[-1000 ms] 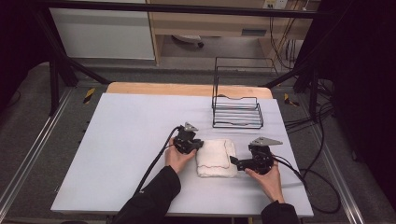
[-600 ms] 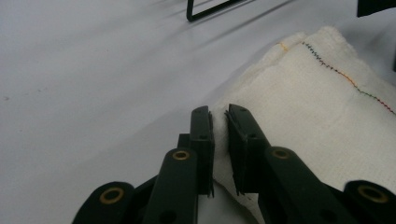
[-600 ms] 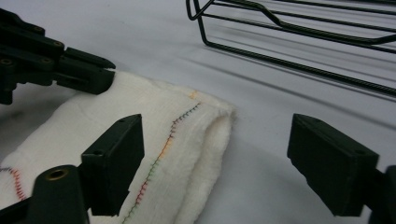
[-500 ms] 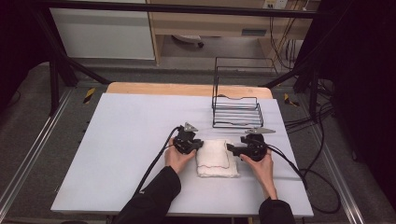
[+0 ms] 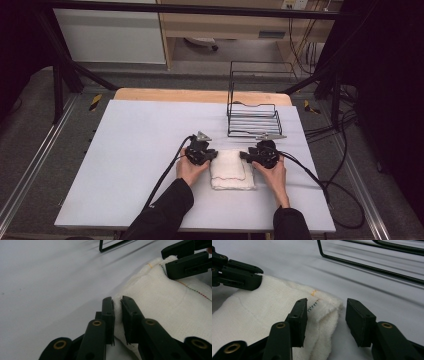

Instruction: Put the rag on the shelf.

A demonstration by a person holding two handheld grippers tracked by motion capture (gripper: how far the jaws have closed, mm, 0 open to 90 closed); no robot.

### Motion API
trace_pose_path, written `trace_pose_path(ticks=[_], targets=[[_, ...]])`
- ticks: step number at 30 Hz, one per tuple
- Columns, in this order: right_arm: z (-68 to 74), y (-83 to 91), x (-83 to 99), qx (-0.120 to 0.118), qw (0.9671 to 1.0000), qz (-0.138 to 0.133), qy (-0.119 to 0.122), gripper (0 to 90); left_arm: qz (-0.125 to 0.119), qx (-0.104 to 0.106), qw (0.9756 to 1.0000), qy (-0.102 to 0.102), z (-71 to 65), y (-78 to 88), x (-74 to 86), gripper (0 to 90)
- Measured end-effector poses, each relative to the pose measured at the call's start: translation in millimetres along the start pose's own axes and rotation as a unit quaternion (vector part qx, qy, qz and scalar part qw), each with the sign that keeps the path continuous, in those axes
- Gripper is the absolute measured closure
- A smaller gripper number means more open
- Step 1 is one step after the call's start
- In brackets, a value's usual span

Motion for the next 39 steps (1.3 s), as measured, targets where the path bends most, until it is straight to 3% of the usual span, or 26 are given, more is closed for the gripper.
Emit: trace_pose_path(ticks=[14, 22, 39], targets=[[3.9, 1.3, -0.6, -0.03, 0.9988, 0.016, -0.036, 81.0, -0.002, 0.013, 0.9999, 0.01, 2.6, 0.9, -0.4, 80.5], [4.5, 4.5, -1.4, -0.031, 0.9987, 0.012, -0.038, 83.9, -0.005, 0.023, 0.9995, 0.023, 4.2, 4.2, -1.4, 82.5], [12.2, 32.9, -8.0, -0.041, 0.9976, -0.047, -0.029, 84.1, -0.058, 0.036, 0.9976, -0.003, -5.2, 27.5, -5.7, 83.0]])
Point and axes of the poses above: each handheld gripper's, and its own axes: y roughly backward along the jaws, x roughly out of its underside, z roughly to its left, the point moved 4 cm from there along -y, roughly forward along the jaws, and after that the axes turned 9 degrees about x, right-handed, at the moved point
